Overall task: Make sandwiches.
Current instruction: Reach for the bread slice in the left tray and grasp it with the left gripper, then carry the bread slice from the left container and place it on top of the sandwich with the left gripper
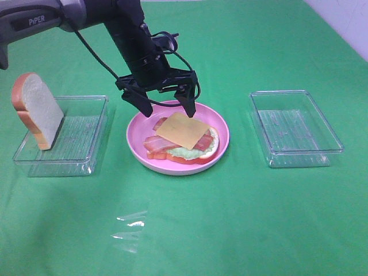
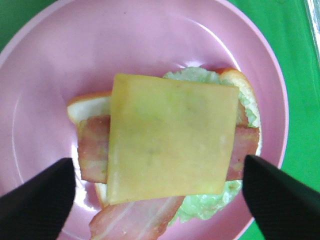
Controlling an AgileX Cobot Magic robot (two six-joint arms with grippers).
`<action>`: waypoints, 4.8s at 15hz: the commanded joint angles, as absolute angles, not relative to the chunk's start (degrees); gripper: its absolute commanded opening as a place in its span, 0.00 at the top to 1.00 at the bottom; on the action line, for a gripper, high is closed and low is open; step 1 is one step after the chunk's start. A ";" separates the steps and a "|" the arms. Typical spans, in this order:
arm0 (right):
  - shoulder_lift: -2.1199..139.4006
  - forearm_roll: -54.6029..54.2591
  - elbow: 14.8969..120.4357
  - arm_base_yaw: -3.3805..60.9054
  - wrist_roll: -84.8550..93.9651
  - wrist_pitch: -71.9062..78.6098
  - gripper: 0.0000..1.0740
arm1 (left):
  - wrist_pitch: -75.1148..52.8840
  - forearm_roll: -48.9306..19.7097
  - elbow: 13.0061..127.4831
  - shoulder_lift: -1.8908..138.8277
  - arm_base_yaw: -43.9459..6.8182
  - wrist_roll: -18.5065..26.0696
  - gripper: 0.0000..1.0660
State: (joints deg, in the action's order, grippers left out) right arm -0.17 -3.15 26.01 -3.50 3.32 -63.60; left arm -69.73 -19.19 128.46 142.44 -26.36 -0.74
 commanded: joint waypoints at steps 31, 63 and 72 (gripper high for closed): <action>-1.95 -3.27 25.95 -3.50 3.09 -63.48 0.11 | -75.40 0.63 109.89 127.83 -5.73 -8.54 0.06; -1.95 -3.27 25.95 -3.50 3.09 -63.48 0.11 | -75.29 -47.21 110.70 121.52 -8.82 16.73 1.00; -1.95 -3.27 25.95 -3.50 3.09 -63.48 0.11 | -64.92 -59.01 110.75 134.76 -20.00 17.07 1.00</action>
State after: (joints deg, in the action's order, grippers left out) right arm -0.17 -3.15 26.01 -3.50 3.32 -63.60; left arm -65.49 -57.47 110.58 134.42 -19.54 16.84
